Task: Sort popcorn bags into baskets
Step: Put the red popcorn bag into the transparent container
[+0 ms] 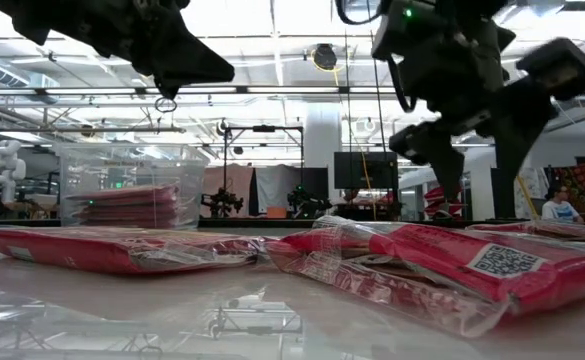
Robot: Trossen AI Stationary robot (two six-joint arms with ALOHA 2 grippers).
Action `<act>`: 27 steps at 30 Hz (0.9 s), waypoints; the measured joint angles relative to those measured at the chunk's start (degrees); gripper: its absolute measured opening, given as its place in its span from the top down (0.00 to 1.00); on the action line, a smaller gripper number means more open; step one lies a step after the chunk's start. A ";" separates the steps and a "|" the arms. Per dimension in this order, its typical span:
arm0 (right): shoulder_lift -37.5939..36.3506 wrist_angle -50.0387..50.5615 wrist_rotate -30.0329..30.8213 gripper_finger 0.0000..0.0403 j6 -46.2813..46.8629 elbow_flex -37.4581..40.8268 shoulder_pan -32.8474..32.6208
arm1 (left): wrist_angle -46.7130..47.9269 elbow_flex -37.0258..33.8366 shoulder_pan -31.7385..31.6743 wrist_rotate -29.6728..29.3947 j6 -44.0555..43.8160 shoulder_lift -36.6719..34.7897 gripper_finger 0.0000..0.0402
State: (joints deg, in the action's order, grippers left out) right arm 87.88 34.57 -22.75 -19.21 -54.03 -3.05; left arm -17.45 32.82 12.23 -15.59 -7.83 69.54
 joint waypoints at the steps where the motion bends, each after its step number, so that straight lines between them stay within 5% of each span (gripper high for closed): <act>1: 0.00 -0.71 -0.07 0.41 -1.23 0.62 0.24 | 0.00 0.00 -0.11 -0.34 0.02 0.00 0.89; 18: 0.00 -10.01 -5.94 0.41 -9.81 9.30 6.26 | 0.08 0.00 -3.83 -0.51 -1.20 0.00 0.89; 27: 0.00 -12.00 -7.80 0.56 -11.93 12.82 6.85 | 0.10 0.00 -4.85 -0.48 -1.26 0.00 0.89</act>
State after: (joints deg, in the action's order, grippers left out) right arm 87.88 22.58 -30.55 -31.14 -41.21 3.79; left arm -17.36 32.82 7.38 -16.08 -9.09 69.54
